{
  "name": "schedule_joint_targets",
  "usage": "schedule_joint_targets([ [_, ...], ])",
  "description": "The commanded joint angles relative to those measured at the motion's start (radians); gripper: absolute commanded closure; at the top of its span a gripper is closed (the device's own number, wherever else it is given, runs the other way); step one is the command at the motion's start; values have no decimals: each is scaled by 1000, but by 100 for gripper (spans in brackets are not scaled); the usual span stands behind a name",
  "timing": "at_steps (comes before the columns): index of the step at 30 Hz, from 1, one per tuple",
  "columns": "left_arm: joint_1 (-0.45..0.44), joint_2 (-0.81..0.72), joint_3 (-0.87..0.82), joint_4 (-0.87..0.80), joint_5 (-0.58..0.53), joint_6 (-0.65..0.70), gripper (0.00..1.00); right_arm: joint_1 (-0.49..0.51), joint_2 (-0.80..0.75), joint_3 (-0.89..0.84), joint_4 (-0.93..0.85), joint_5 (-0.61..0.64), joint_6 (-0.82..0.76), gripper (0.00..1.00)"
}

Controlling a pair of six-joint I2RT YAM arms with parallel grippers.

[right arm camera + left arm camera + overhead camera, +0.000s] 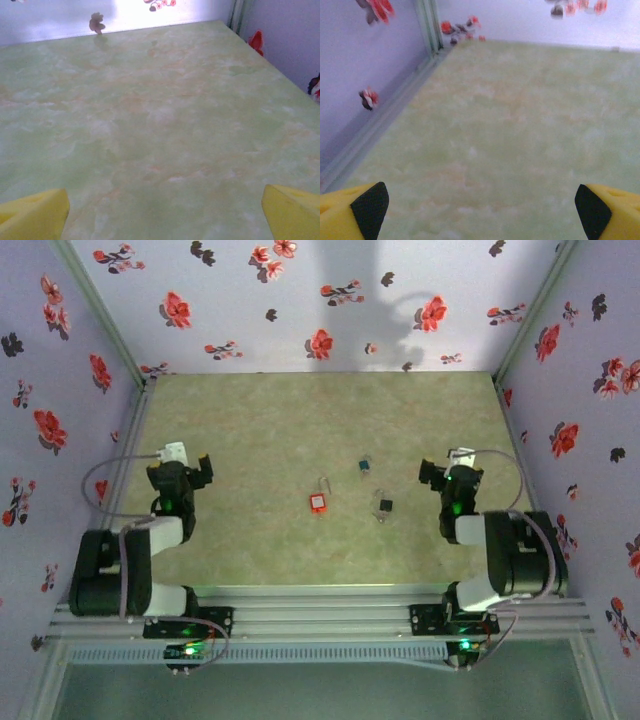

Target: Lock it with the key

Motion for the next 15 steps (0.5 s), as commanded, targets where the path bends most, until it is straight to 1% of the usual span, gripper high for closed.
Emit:
schedule_joint_targets([
  [1,-6,-123,102,-204,-68,-190,0,29,-203,32,-146,2,24,1],
  [2,-6,-162,133,-272,-63,-269,0,38,-271,64,-223,40,133,1],
  [5,-5,-259,228,-496,-32,-525,0,38,-430,238,-712,143,540,1],
  [6,-6,-294,265,-590,-12,-615,0,36,-461,284,-810,147,634,1],
  [7,-5,-320,282,-637,3,-673,0,26,-479,297,-805,84,646,0],
  [8,-6,-347,287,-652,29,-725,0,6,-500,305,-797,-15,633,1],
  [9,-1,-372,287,-653,85,-740,0,1,-525,311,-834,-23,680,1],
  [11,0,-407,289,-641,216,-706,0,0,-582,292,-869,6,772,1],
  [13,0,-420,290,-682,284,-741,0,0,-627,245,-753,-79,714,1],
  [15,-2,-421,277,-688,394,-732,0,3,-636,239,-747,-111,735,1],
])
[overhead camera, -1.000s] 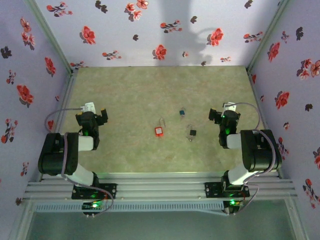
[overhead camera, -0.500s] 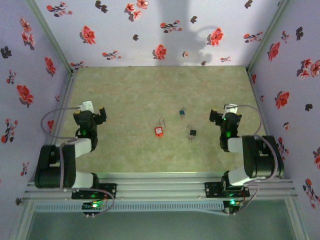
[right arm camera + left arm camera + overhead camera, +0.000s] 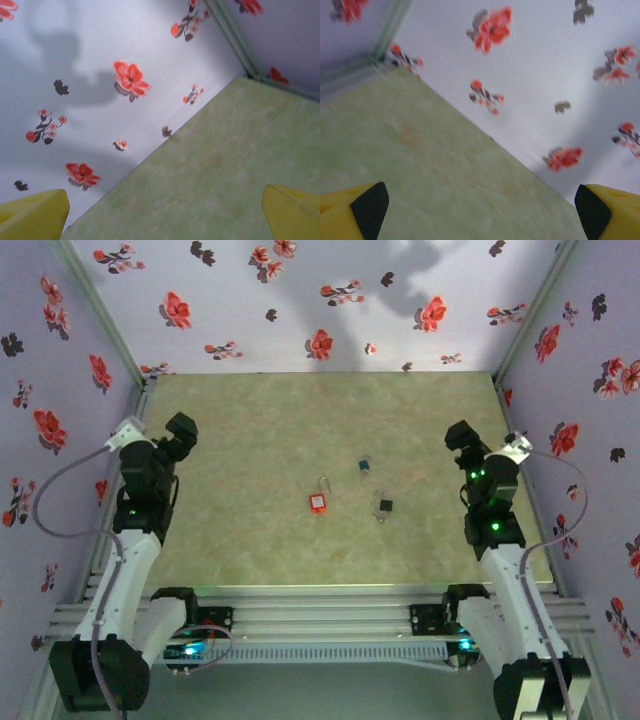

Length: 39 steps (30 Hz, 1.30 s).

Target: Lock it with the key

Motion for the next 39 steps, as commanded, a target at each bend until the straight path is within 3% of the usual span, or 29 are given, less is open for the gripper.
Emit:
schedule_joint_targets([
  [1,-5,7,0,-100,252,-40,0,1,-1,-11,-71,-103,81,1],
  [4,-57,33,6,-162,298,-16,0,33,41,80,-239,-105,11,1],
  [8,-155,14,-44,-169,231,8,0,140,112,179,-419,-39,-99,0],
  [15,-309,100,9,-341,71,39,0,323,268,277,-641,71,-202,1],
  [18,-372,126,26,-389,6,32,0,391,320,276,-664,129,-222,1],
  [27,-577,209,84,-532,-191,-61,0,457,459,237,-679,99,-191,7],
  [39,-716,261,110,-607,-320,-130,0,545,592,166,-579,87,-127,14],
])
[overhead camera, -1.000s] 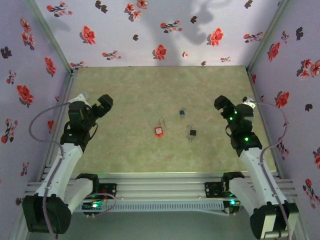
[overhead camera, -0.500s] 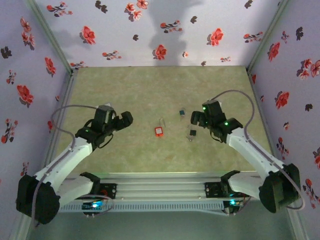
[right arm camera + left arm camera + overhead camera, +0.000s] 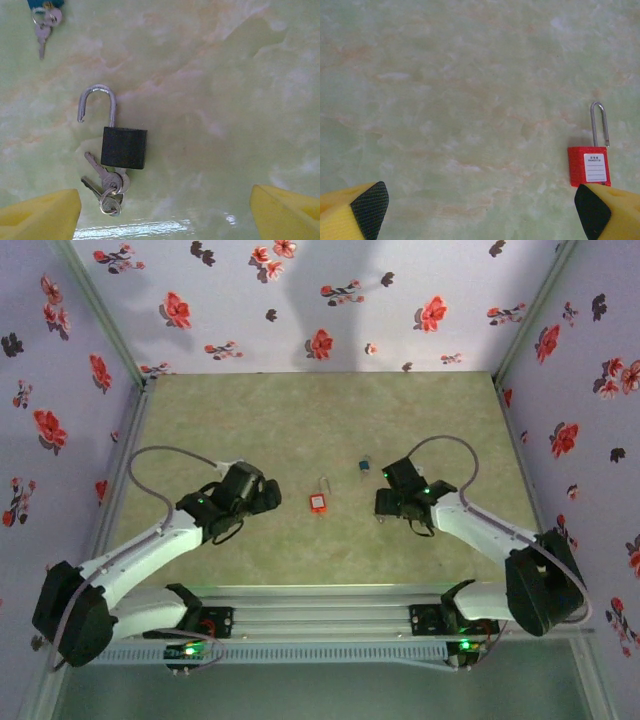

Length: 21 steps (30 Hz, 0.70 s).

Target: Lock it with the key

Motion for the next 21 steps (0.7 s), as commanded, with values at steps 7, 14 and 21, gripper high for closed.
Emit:
schedule_joint_targets([
  [7,-79,-17,35,-94,-117,-59,0,55,97,7,77,9,37,24],
  [14,-124,-48,24,-109,-136,-85,0,56,160,26,96,11,39,34],
  [21,-141,-56,29,-126,-151,-86,0,56,186,44,86,65,48,40],
])
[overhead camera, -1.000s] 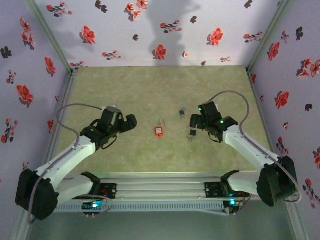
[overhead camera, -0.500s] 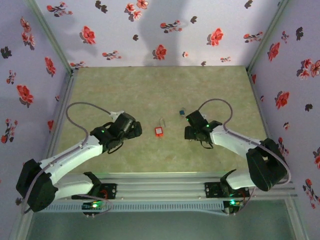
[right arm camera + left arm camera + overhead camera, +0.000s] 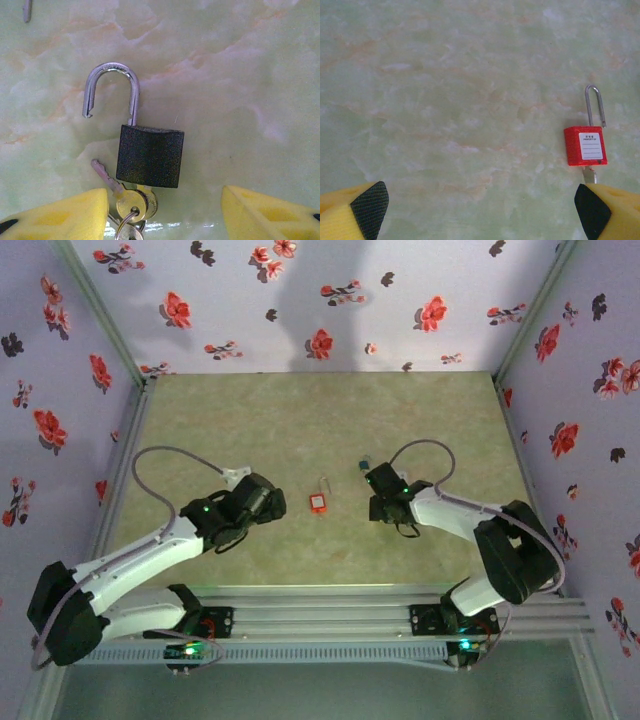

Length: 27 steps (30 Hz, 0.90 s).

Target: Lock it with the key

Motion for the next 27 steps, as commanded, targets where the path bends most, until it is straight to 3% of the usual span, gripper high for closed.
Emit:
schedule_joint_targets([
  [1,-11,-16,17,-33,-46,-23,0,7,31,40,-5,49,16,40],
  [27,-19,-11,22,-70,-79,-12,0,-37,129,93,-3,28,16,55],
])
